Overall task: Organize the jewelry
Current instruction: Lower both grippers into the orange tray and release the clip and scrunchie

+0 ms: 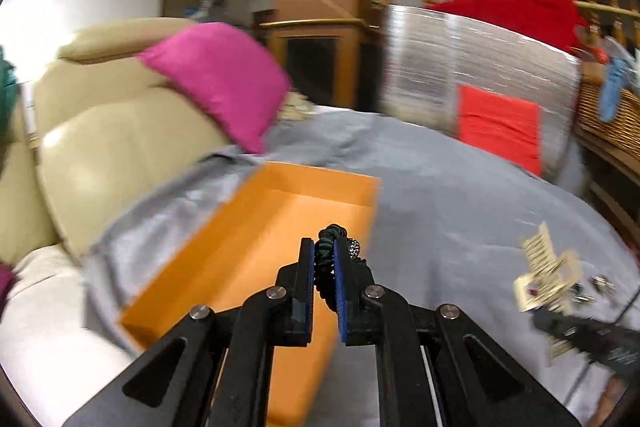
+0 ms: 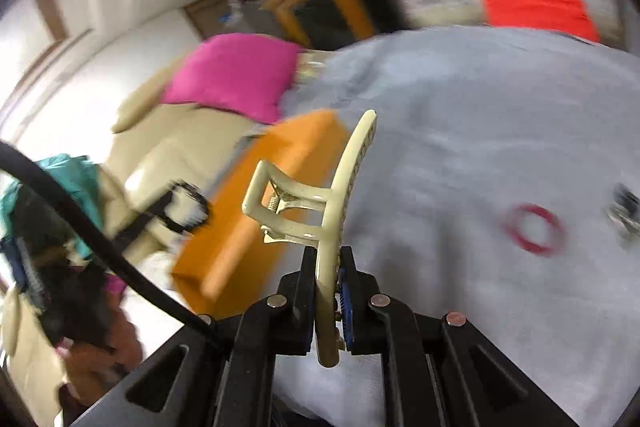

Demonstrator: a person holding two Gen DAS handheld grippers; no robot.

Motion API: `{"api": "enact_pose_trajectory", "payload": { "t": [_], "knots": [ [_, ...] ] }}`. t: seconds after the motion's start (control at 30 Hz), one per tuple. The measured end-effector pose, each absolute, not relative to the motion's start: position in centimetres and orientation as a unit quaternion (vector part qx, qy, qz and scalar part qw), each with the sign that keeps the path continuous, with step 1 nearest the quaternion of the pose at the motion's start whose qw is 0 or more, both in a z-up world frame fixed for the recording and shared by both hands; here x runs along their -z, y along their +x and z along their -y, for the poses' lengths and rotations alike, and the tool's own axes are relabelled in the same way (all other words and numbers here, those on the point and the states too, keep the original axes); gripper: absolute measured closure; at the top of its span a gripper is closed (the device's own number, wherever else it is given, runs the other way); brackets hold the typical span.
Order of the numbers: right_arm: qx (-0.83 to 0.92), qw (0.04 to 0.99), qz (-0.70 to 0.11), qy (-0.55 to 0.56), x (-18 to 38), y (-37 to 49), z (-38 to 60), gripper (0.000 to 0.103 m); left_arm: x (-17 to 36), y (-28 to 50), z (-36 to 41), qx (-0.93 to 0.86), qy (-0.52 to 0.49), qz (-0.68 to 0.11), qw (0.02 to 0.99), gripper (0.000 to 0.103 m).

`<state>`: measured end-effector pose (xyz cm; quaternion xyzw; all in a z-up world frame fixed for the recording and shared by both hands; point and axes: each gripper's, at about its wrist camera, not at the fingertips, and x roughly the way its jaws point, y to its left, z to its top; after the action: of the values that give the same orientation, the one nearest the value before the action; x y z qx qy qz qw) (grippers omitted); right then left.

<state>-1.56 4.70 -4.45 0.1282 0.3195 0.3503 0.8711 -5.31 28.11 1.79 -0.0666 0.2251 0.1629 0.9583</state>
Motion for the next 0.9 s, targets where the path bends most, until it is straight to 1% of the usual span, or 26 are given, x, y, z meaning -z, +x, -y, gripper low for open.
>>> {"api": "enact_pose_trajectory", "payload": {
  "t": [0.17,0.27,0.4,0.43,0.53,0.67,0.77,0.9],
  "knots": [
    [-0.397,0.860,-0.307,0.090,2.3,-0.8,-12.7,0.092,0.5,-5.8,-33.6,-0.213,-0.102,-0.260,0.936,0.094],
    [-0.420,0.844,-0.322,0.086,2.0,0.7,-17.8,0.092,2.0,-6.0,-36.4,-0.233,-0.135,-0.285,0.920,0.094],
    [-0.442,0.810,-0.379,0.071,3.7,2.4,-24.1,0.092,4.1,-5.5,-39.8,-0.244,-0.202,-0.317,0.894,0.094],
    [-0.443,0.802,-0.393,0.071,4.3,2.6,-25.1,0.092,4.3,-5.5,-40.3,-0.248,-0.206,-0.319,0.891,0.094],
    [-0.433,0.785,-0.434,0.085,6.6,3.8,-27.3,0.092,4.8,-5.0,-41.5,-0.253,-0.214,-0.324,0.886,0.094],
    [-0.398,0.777,-0.480,0.086,9.7,4.9,-28.0,0.092,6.7,-3.6,-42.1,-0.230,-0.244,-0.365,0.869,0.094],
    [-0.396,0.779,-0.481,0.072,9.7,4.7,-28.6,0.092,7.9,-3.3,-42.4,-0.229,-0.256,-0.388,0.855,0.093],
    [-0.375,0.775,-0.504,0.064,10.0,5.3,-28.9,0.091,8.8,-3.4,-43.1,-0.231,-0.280,-0.400,0.842,0.093]
  ]
}}
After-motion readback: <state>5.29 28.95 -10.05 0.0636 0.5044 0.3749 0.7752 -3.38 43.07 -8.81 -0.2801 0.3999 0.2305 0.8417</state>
